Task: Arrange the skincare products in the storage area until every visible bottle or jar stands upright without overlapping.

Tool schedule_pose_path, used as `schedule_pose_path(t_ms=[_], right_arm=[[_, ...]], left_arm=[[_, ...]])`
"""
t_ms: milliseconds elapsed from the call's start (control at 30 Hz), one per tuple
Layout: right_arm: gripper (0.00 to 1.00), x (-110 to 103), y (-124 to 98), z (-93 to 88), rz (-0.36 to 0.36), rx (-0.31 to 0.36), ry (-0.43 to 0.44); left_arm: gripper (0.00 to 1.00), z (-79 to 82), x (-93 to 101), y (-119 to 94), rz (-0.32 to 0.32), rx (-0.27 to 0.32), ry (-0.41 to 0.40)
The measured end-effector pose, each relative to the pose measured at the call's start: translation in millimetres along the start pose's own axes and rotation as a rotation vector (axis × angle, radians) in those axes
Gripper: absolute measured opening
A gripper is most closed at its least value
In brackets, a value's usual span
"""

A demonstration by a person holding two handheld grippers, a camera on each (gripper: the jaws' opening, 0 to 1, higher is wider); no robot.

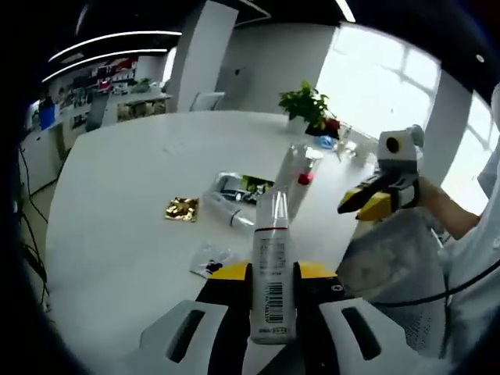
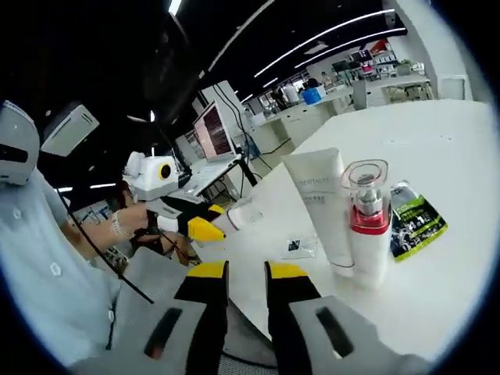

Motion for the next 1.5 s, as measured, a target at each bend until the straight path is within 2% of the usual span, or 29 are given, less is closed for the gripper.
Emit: schedule_pose_path(t_ms=[133, 333, 433, 467, 533, 567, 667, 700, 833, 867, 933, 967, 1000, 1033, 1067, 1100, 1200, 1233, 1333, 1433, 1500], right_arm=[[0.25, -2.0, 2.0, 9.3, 0.043, 0.073, 0.110], [0.27, -10.5, -3.3, 26.7, 0.150, 0.190, 0.257], [0.27, -17.2, -10.1, 36.4, 0.218, 0.243, 0.290], [0.27, -21.8, -13.3, 40.4, 0.257, 0.261, 0.295], [0.26, -23.6, -17.0, 47.6, 0.280, 0.299, 0.317], [0.25, -26.1, -19.8, 51.2, 0.308, 0.308, 0.330], [0.22, -27.8, -25.3, 56.7, 0.327, 0.325, 0.318], [0.22, -26.9, -25.9, 57.4, 0.318, 0.325, 0.317], [0.20, -28.6, -28.8, 59.1, 0.307, 0.325, 0.293], [0.19, -27.9, -28.6, 59.5, 0.293, 0.331, 0.285], [0.18, -20.5, -26.4, 58.4, 0.218, 0.326, 0.276], [0.18, -16.9, -25.2, 58.6, 0.174, 0.334, 0.263], [0.18, -14.1, -23.7, 57.9, 0.133, 0.333, 0.252], [0.18, -10.6, -21.5, 56.1, 0.077, 0.329, 0.212], [0.18, -9.5, -19.9, 54.7, 0.050, 0.321, 0.212], [0.18, -7.9, -18.4, 55.2, 0.017, 0.328, 0.203], [0.17, -6.9, -12.6, 55.4, -0.086, 0.336, 0.158], [0.17, -6.8, -11.4, 56.3, -0.110, 0.343, 0.140], [0.17, -10.3, -6.6, 56.8, -0.167, 0.353, 0.102], [0.17, -7.1, -3.8, 56.6, -0.196, 0.373, 0.143], [0.17, -3.3, -3.1, 56.1, -0.206, 0.397, 0.216]], left_arm=[[0.16, 5.9, 15.7, 6.0, -0.055, 0.020, 0.008], [0.16, 26.0, 46.0, 18.4, -0.234, 0.120, -0.058], [0.16, 35.6, 58.9, 21.5, -0.328, 0.156, -0.064], [0.16, 38.7, 63.4, 22.4, -0.356, 0.165, -0.095], [0.16, 42.6, 70.7, 24.9, -0.414, 0.163, -0.093], [0.16, 43.2, 70.8, 26.1, -0.418, 0.159, -0.098], [0.16, 46.5, 74.3, 30.7, -0.450, 0.164, -0.111], [0.16, 47.4, 76.2, 31.4, -0.467, 0.166, -0.114], [0.17, 45.9, 77.5, 37.4, -0.471, 0.143, -0.086], [0.18, 45.7, 76.8, 38.9, -0.461, 0.141, -0.063], [0.19, 46.6, 70.1, 42.2, -0.396, 0.140, 0.003], [0.20, 47.9, 63.9, 44.0, -0.330, 0.137, 0.078], [0.21, 46.8, 61.4, 44.7, -0.284, 0.120, 0.117], [0.21, 43.5, 58.1, 47.4, -0.225, 0.071, 0.184], [0.21, 43.4, 56.8, 49.6, -0.194, 0.052, 0.227], [0.21, 43.5, 53.7, 53.2, -0.134, 0.032, 0.272], [0.21, 43.3, 49.5, 60.2, -0.030, -0.009, 0.358], [0.21, 43.7, 47.2, 63.4, 0.016, -0.024, 0.406], [0.21, 45.3, 43.4, 69.2, 0.100, -0.047, 0.473], [0.20, 47.7, 36.3, 70.7, 0.187, -0.072, 0.556], [0.20, 49.4, 32.5, 70.5, 0.238, -0.075, 0.604]])
Point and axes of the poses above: the point that each gripper's makers call its tool centre point, and the gripper's own axes: y roughly forward along the fingers, x roughly to its right, z roughly out of its top, the point moved 2 cm from there along -y, roughly backward along the fingers, and after that the axes turned 12 degrees about -z, right-handed, at the moved point
